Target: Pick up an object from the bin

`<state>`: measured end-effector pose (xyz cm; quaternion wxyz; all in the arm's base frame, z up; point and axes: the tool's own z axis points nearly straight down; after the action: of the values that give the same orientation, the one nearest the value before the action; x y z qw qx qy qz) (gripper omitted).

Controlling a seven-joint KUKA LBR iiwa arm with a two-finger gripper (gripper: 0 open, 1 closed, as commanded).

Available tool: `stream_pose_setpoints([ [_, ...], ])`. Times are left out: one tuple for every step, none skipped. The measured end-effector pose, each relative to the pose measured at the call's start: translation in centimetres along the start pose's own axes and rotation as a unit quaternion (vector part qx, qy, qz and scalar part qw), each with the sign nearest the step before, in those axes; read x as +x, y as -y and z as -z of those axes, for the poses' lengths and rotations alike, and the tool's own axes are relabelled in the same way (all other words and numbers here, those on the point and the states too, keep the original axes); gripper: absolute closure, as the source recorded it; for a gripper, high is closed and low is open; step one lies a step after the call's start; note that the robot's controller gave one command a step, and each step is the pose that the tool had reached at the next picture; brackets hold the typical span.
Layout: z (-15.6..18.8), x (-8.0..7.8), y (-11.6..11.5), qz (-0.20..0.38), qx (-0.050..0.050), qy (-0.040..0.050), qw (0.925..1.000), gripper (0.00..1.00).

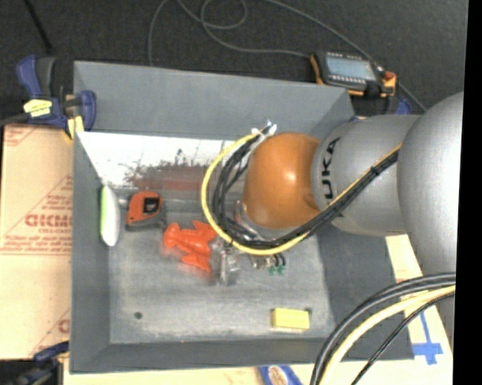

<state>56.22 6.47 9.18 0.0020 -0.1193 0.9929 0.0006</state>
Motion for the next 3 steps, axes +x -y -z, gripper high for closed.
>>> stream_pose_setpoints([
  [0.00, 0.00, 0.00, -0.001, 0.000, 0.0000, 1.0000, 0.00],
  [0.00, 0.00, 0.01, -0.001, 0.000, -0.0001, 1.0000, 0.00],
  [-0.02, -0.13, 0.03, -0.001, 0.000, -0.0001, 1.0000, 0.00],
])
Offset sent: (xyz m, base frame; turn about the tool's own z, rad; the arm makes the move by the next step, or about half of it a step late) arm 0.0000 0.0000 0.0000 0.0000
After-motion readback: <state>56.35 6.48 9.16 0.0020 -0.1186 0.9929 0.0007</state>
